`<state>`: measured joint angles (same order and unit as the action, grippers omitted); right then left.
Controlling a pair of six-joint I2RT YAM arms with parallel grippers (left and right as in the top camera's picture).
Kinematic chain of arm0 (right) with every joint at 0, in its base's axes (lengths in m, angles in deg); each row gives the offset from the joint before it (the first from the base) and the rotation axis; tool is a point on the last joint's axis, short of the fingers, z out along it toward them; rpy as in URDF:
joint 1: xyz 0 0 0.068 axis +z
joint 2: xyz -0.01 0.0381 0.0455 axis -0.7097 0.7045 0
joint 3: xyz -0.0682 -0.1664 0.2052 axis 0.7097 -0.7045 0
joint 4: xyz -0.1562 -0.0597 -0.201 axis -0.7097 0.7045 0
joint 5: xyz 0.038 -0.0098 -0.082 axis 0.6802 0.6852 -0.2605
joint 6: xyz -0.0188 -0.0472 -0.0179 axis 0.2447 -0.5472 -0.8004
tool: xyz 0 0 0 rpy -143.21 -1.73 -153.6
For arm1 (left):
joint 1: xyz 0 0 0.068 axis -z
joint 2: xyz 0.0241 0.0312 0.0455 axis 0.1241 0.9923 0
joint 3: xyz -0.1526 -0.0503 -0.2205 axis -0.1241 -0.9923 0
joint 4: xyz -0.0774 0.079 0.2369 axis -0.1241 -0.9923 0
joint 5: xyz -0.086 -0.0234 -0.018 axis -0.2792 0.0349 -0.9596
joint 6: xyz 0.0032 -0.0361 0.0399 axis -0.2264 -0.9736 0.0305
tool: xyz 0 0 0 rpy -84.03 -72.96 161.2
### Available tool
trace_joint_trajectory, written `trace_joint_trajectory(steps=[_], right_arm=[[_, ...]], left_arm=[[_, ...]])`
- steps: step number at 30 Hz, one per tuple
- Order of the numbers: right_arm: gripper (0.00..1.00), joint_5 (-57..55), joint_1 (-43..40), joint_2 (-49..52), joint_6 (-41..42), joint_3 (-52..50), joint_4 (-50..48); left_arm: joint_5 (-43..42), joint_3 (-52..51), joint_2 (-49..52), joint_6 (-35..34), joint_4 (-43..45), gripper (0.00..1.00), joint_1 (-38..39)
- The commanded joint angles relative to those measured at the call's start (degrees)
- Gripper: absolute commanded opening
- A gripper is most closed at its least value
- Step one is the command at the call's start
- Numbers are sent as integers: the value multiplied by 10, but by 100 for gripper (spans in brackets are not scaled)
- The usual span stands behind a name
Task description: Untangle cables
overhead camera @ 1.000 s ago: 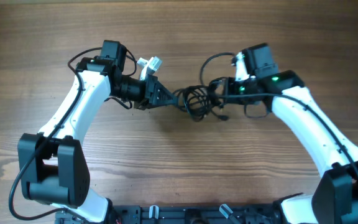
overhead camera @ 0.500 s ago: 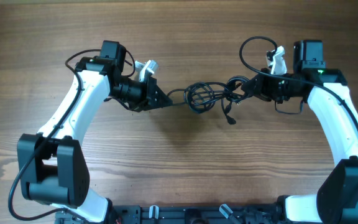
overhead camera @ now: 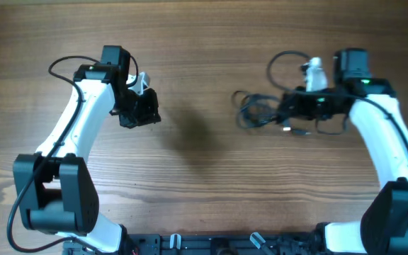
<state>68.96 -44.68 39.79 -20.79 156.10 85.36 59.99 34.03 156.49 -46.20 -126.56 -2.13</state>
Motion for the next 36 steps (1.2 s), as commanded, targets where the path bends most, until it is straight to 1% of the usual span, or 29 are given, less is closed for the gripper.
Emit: trace_joint_trajectory(steps=[1,3,4,5,6,7,8,9,10,11,12,17,19,20,22,24,27,29,31,34,35,36], right_arm=[[4,57,79,-3,-104,9,-5],[4,40,111,-3,-117,9,-11],[9,24,118,-3,-114,9,-14],[20,-5,122,-3,-93,9,-19],[28,-16,122,-3,-82,9,-22],[49,-22,122,-3,-80,9,-24],[56,-27,122,-3,-79,9,-24],[58,-42,122,-2,-67,9,-24],[64,-107,122,-1,22,9,-23],[65,-116,122,-1,58,9,-24],[65,-109,122,-1,70,9,-25],[67,-83,144,-1,68,9,-25],[67,-83,163,-1,49,9,-27],[67,-83,174,-1,35,9,-30],[67,-84,195,0,0,9,-41],[67,-84,214,9,-38,9,-59],[66,-98,237,36,-73,9,-83],[65,-145,254,65,-81,9,-102],[62,-169,258,83,-81,9,-114],[51,-176,258,92,-80,9,-129],[44,-176,258,92,-79,9,-136],[35,-176,259,92,-74,9,-141]], left_arm=[[2,0,-7,-10,8,4,4],[3,0,-7,-9,9,4,4],[3,0,-7,-8,9,4,4],[3,0,-7,-8,9,4,4],[3,0,-7,-8,9,4,4],[2,0,-7,-8,10,4,4],[1,0,-7,-7,12,4,4],[-4,0,-7,-7,14,4,4],[-40,0,-7,16,24,4,7],[-69,1,-8,23,38,4,15],[-75,2,-8,23,45,4,19],[-84,5,-7,25,103,4,87],[-55,5,-7,25,112,4,107],[-49,5,-7,21,119,4,106],[-50,5,-7,-5,132,4,84],[-62,5,-7,-51,144,4,36],[-117,5,-7,-59,147,4,-19],[-130,5,-7,-59,140,4,-40],[-130,5,-7,-54,131,4,-42],[-130,5,-7,-55,131,4,-30],[-130,5,-7,-55,134,4,-22],[-130,5,-7,-55,136,4,-12]])
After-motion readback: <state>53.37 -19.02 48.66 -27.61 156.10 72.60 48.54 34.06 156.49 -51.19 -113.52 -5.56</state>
